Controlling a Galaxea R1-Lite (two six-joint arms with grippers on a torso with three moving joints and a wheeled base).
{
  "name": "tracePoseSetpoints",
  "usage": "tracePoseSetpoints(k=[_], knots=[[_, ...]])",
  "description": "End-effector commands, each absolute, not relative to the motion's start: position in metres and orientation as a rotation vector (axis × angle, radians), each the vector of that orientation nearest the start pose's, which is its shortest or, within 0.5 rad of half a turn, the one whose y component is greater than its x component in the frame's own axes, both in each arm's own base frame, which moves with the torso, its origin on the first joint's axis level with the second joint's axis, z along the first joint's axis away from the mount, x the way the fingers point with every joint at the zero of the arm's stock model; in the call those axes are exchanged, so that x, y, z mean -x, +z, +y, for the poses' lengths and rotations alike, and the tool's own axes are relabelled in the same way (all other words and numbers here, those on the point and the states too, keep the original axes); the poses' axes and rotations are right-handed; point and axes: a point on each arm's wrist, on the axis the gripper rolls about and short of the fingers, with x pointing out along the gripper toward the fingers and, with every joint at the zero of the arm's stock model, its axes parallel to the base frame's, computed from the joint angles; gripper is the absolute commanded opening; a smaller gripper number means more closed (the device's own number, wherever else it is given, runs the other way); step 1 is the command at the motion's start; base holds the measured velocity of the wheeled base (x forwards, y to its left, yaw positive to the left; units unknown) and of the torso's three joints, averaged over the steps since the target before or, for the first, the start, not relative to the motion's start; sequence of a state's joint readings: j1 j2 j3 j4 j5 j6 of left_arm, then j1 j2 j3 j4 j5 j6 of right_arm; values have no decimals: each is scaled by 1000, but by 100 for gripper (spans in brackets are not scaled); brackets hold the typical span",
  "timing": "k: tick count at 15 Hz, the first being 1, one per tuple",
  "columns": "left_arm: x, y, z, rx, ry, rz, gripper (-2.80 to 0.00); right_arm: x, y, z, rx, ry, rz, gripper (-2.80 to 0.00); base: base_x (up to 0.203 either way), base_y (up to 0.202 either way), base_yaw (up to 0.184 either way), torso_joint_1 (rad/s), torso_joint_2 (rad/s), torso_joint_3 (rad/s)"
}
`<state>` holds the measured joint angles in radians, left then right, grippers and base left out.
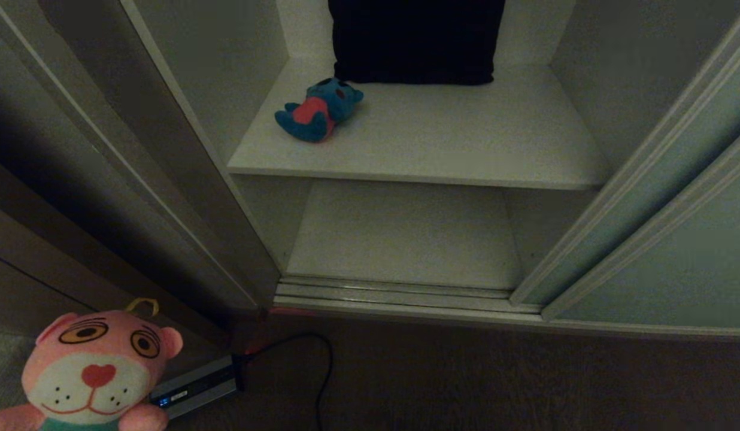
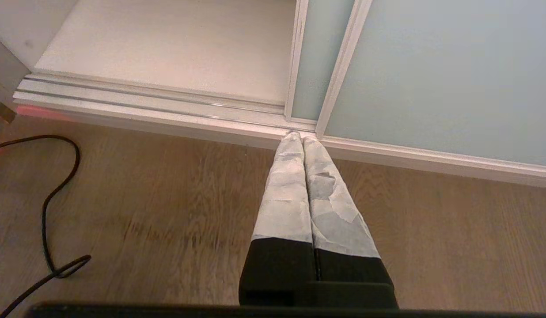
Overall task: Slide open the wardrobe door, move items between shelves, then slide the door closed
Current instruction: Place the pink doll on the higher shelf
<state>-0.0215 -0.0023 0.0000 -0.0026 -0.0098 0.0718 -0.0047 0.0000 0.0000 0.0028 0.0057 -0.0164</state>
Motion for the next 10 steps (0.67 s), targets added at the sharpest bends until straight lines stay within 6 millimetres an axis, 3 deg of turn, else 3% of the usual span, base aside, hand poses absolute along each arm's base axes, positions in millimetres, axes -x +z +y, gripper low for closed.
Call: tracePoseSetpoints(k=[1, 3, 7, 10], knots=[[23, 79, 0, -86, -27, -30, -280, 23, 74, 0, 17, 2, 4, -280, 0, 0, 0, 0, 0, 0], [30, 103, 1, -101, -17, -141, -280, 23, 74, 0, 17, 2, 5, -280, 0, 0, 0, 0, 0, 0], [66, 187, 0, -115, -59, -313, -280, 23, 74, 0, 17, 2, 5, -280, 0, 0, 0, 0, 0, 0], [44, 251, -3, -129, -180, -239, -280, 23, 74, 0, 17, 2, 5, -280, 0, 0, 0, 0, 0, 0]])
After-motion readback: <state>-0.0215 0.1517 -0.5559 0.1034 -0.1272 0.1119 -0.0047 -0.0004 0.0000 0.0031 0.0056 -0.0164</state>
